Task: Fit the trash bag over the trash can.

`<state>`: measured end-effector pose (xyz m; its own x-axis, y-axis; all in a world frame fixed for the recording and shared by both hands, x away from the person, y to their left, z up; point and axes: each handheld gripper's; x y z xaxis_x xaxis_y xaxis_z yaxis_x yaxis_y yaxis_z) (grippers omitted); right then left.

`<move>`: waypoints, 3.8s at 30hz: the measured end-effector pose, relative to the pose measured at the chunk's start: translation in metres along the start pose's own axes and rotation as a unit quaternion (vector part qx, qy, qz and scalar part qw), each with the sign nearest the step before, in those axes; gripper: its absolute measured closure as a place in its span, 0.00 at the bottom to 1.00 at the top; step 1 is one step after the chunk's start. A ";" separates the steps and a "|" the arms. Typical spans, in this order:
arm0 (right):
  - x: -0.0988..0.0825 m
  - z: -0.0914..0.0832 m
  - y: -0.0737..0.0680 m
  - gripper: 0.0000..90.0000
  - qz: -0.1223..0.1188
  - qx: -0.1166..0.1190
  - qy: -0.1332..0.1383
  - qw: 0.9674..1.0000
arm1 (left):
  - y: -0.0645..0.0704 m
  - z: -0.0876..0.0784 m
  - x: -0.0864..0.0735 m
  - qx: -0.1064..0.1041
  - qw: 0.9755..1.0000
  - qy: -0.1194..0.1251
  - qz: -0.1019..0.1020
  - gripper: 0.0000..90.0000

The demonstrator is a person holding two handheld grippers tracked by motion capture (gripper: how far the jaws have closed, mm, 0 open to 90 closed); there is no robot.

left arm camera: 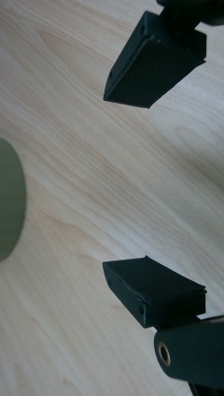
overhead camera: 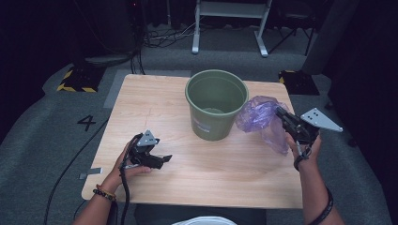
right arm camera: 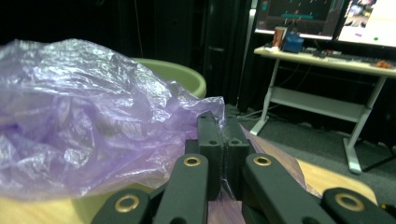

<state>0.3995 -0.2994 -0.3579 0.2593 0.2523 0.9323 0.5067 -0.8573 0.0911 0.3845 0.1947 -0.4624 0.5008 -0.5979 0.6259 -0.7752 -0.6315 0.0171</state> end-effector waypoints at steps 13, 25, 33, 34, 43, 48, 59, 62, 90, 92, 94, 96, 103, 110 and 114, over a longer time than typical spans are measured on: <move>0.048 -0.014 0.000 1.00 -0.013 -0.027 0.052 0.998 | 0.007 -0.015 0.018 0.008 0.999 0.030 0.021 0.18; 0.061 0.014 -0.025 1.00 -0.054 -0.027 0.033 0.998 | 0.016 -0.048 0.062 0.024 0.994 0.095 0.053 0.18; 0.067 0.044 -0.053 1.00 -0.102 -0.024 0.004 0.994 | 0.023 -0.068 0.102 0.029 0.985 0.155 0.070 0.18; 0.066 0.046 -0.056 1.00 -0.109 -0.022 -0.001 0.994 | 0.025 -0.068 0.106 0.033 0.984 0.157 0.073 0.18; 0.065 0.062 -0.075 1.00 -0.150 0.007 -0.031 0.988 | 0.036 -0.078 0.147 0.042 0.975 0.196 0.100 0.20; 0.063 0.068 -0.082 0.99 -0.168 0.023 -0.045 0.985 | 0.042 -0.071 0.171 0.037 0.974 0.185 0.127 0.20; 0.062 0.066 -0.086 0.97 -0.179 0.065 -0.041 0.981 | 0.046 -0.039 0.206 0.064 0.978 0.132 0.149 0.40; 0.062 0.065 -0.087 0.96 -0.180 0.072 -0.038 0.980 | 0.041 -0.035 0.207 0.073 0.979 0.123 0.144 0.52; -0.001 0.028 -0.065 0.36 -0.191 0.056 -0.088 0.976 | 0.010 -0.019 0.195 0.108 0.982 0.074 0.138 1.00; -0.009 0.027 -0.061 0.39 -0.193 0.043 -0.099 0.975 | 0.008 -0.019 0.193 0.105 0.983 0.077 0.132 1.00; -0.016 0.028 -0.058 0.46 -0.194 0.027 -0.110 0.974 | 0.005 -0.019 0.193 0.107 0.983 0.074 0.129 1.00; -0.023 0.029 -0.055 0.60 -0.201 0.018 -0.121 0.972 | 0.004 -0.019 0.192 0.105 0.983 0.073 0.129 1.00; -0.020 0.022 -0.046 0.94 -0.174 -0.006 -0.091 0.980 | 0.000 -0.020 0.189 0.088 0.985 0.077 0.129 0.87; 0.006 0.019 -0.047 0.96 -0.185 -0.028 -0.070 0.980 | -0.002 -0.031 0.187 0.074 0.986 0.107 0.106 0.45; 0.020 0.020 -0.051 0.97 -0.195 -0.033 -0.064 0.978 | 0.004 -0.041 0.187 0.054 0.984 0.134 0.105 0.30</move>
<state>0.3948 -0.2415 -0.3507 0.1604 0.6162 0.7711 0.5340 -0.7112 0.4572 0.4594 0.1004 -0.3135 0.2039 -0.5786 0.7897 -0.7980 -0.5655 -0.2083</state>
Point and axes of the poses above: each handheld gripper's, and its own axes: z roughly forward along the jaws, x roughly out of its top, y roughly to its right, and after that the axes turned 13 degrees about -y, right-handed
